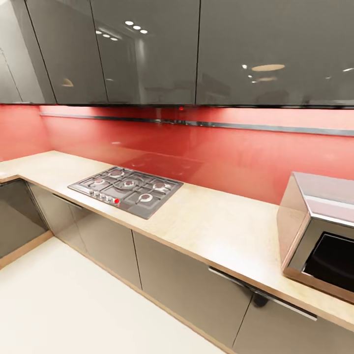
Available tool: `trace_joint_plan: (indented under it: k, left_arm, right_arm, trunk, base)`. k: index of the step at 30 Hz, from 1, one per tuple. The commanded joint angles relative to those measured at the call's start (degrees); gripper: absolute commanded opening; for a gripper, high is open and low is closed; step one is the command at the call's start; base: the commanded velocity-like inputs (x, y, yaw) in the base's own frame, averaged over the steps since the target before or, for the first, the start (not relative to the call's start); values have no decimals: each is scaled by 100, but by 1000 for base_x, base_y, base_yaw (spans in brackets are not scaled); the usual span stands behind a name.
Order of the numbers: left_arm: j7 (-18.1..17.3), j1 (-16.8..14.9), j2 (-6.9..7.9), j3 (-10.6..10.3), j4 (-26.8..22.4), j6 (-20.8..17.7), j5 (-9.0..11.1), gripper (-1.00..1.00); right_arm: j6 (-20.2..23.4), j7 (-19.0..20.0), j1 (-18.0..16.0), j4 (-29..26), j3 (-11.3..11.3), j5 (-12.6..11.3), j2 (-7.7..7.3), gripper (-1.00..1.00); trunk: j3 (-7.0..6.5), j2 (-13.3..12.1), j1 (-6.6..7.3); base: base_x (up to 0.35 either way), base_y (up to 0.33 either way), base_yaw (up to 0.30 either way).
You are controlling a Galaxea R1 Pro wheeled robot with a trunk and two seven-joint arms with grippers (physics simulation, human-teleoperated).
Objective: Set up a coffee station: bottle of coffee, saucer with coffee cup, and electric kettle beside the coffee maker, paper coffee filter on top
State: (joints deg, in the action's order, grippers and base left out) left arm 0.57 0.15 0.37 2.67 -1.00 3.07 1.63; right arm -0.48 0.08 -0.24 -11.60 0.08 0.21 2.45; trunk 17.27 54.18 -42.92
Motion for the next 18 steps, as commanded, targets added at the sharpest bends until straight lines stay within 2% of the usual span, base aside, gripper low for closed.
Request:
trace_joint_plan:
  k: [1,18]
  left_arm:
    - [5,2,-1,24,-6,9,15,100]
    - [5,1,-6,24,-6,9,21,100]
  right_arm:
    - [-5,1,-2,-1,1,2,0,100]
    - [-5,6,-2,-1,1,5,-7,100]
  trunk:
    - [-7,-38,22]
    - [-216,-720,396]
  base:
    - [0,0,244]
    - [0,0,244]
